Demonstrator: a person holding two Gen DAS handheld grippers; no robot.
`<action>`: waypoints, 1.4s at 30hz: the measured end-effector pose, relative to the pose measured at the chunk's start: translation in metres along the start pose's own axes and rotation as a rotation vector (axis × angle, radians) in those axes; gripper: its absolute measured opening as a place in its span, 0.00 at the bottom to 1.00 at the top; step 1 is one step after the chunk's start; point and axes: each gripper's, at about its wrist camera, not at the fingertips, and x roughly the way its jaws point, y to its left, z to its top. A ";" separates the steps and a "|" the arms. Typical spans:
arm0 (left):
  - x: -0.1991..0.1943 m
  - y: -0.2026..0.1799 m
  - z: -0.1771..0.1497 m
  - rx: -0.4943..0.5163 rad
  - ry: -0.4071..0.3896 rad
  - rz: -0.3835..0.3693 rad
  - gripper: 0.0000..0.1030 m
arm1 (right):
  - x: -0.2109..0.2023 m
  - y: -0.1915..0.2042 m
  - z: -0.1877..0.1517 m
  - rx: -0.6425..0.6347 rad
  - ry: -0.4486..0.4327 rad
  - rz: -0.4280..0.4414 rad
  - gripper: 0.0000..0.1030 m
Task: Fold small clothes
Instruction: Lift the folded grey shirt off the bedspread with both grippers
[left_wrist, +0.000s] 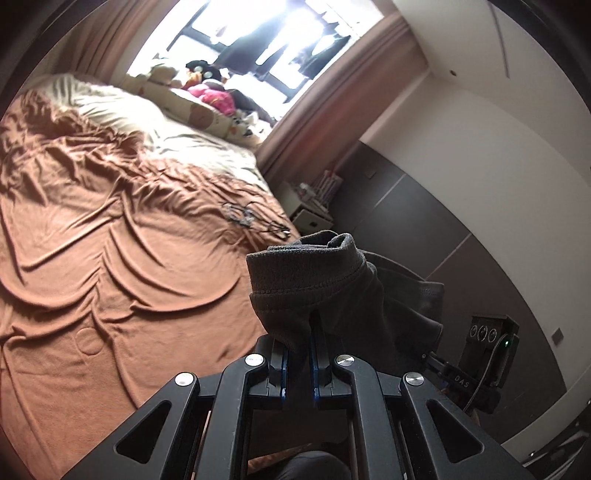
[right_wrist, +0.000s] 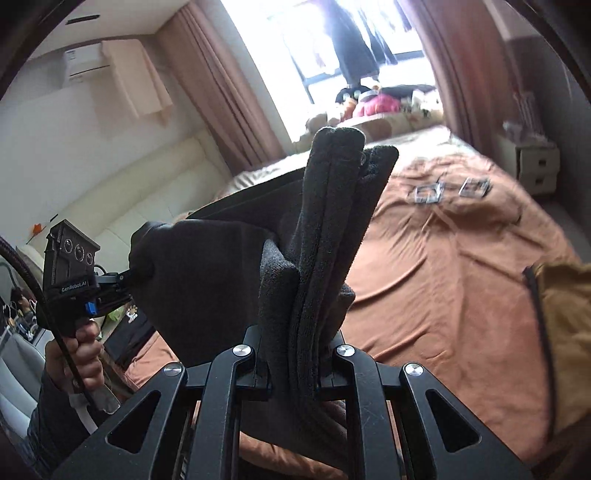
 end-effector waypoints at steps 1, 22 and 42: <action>0.000 -0.009 0.000 0.012 0.000 -0.004 0.09 | -0.012 0.000 0.001 -0.003 -0.011 -0.004 0.10; 0.114 -0.185 -0.037 0.212 0.101 -0.197 0.09 | -0.251 -0.088 -0.040 0.019 -0.183 -0.192 0.10; 0.229 -0.287 -0.074 0.302 0.210 -0.383 0.09 | -0.301 -0.079 -0.051 0.072 -0.261 -0.410 0.10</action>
